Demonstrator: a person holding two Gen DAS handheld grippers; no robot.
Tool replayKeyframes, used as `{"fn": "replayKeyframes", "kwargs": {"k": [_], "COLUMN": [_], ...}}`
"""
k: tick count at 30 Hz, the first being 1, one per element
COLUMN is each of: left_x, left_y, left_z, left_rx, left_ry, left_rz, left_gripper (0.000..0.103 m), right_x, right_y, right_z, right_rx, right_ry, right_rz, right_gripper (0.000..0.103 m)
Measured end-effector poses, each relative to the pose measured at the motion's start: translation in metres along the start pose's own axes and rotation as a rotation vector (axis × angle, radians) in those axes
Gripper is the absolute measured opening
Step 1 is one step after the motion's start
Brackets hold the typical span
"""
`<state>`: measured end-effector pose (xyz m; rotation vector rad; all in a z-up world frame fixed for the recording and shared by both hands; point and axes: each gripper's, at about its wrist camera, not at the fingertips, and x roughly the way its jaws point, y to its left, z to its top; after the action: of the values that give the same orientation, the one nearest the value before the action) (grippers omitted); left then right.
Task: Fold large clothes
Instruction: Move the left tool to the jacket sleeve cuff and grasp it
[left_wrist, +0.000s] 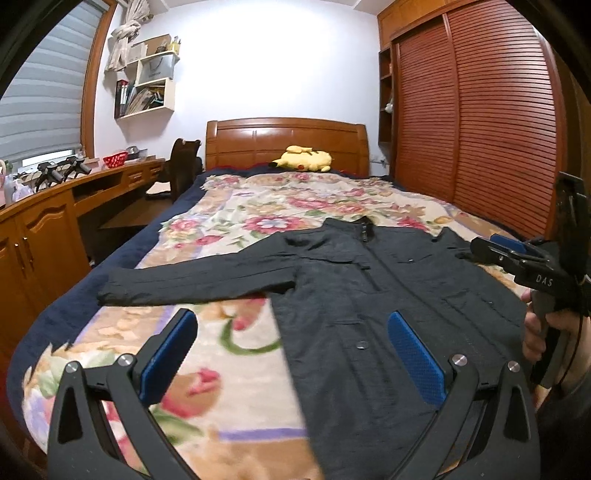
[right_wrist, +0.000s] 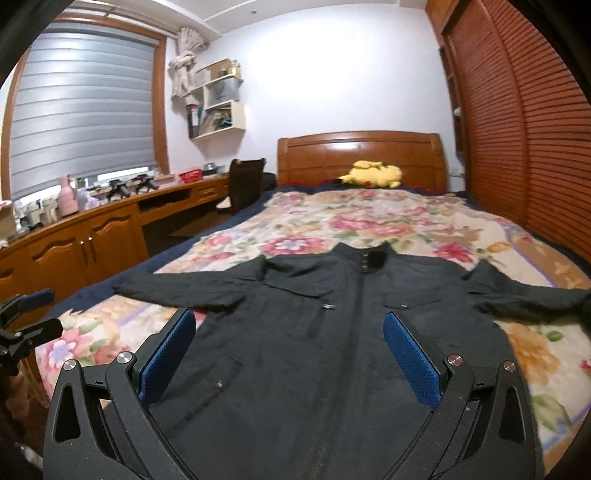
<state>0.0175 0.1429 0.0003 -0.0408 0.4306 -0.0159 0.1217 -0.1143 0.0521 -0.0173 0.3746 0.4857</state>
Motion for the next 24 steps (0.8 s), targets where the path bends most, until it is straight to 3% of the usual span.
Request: {"fn": "replayKeyframes", "kwargs": {"k": [6, 24], "left_x": [0.026, 0.127], "left_y": [0.038, 0.184], "left_z": [-0.001, 0.006], "left_rx": [0.007, -0.187], "left_ry": [0.045, 0.202], "left_rz": [0.043, 0.206], "left_gripper": [0.103, 0.103], "right_x": [0.041, 0.110], "right_y": [0.018, 0.039], "right_z": [0.002, -0.011], "right_rx": [-0.039, -0.102], "right_ry": [0.034, 0.186], "right_rz": [0.049, 0.170], "right_gripper": [0.103, 0.103]}}
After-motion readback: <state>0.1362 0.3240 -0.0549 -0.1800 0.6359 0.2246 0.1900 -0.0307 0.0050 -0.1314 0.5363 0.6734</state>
